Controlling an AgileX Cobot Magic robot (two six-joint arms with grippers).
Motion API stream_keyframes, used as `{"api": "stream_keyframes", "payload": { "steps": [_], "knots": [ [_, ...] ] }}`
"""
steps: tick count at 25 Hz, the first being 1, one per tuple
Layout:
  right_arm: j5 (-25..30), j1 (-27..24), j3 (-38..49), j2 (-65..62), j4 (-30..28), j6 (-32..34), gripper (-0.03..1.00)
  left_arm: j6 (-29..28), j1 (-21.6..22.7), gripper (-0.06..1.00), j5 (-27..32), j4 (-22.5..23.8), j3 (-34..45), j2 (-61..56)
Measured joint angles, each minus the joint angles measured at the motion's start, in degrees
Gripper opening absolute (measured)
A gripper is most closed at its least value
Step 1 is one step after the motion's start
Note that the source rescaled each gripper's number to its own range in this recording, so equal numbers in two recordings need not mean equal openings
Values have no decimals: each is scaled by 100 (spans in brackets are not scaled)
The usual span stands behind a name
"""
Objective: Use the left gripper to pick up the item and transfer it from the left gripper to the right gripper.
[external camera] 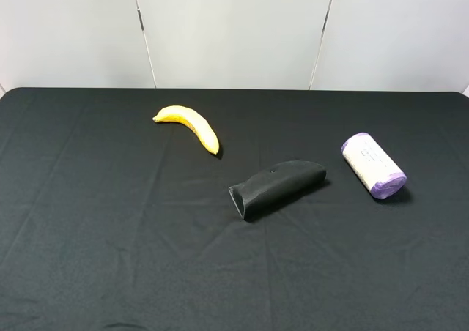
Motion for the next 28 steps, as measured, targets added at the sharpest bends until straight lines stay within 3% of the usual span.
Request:
{"api": "stream_keyframes", "payload": {
  "steps": [7, 14, 28],
  "knots": [
    [-7, -25, 0, 0, 0, 5, 100, 0, 0, 90, 0, 0, 0, 0],
    [-12, -825, 0, 0, 17, 5, 100, 0, 0, 90, 0, 0, 0, 0],
    [-45, -864, 4, 0, 70, 5, 100, 0, 0, 90, 0, 0, 0, 0]
  ]
}}
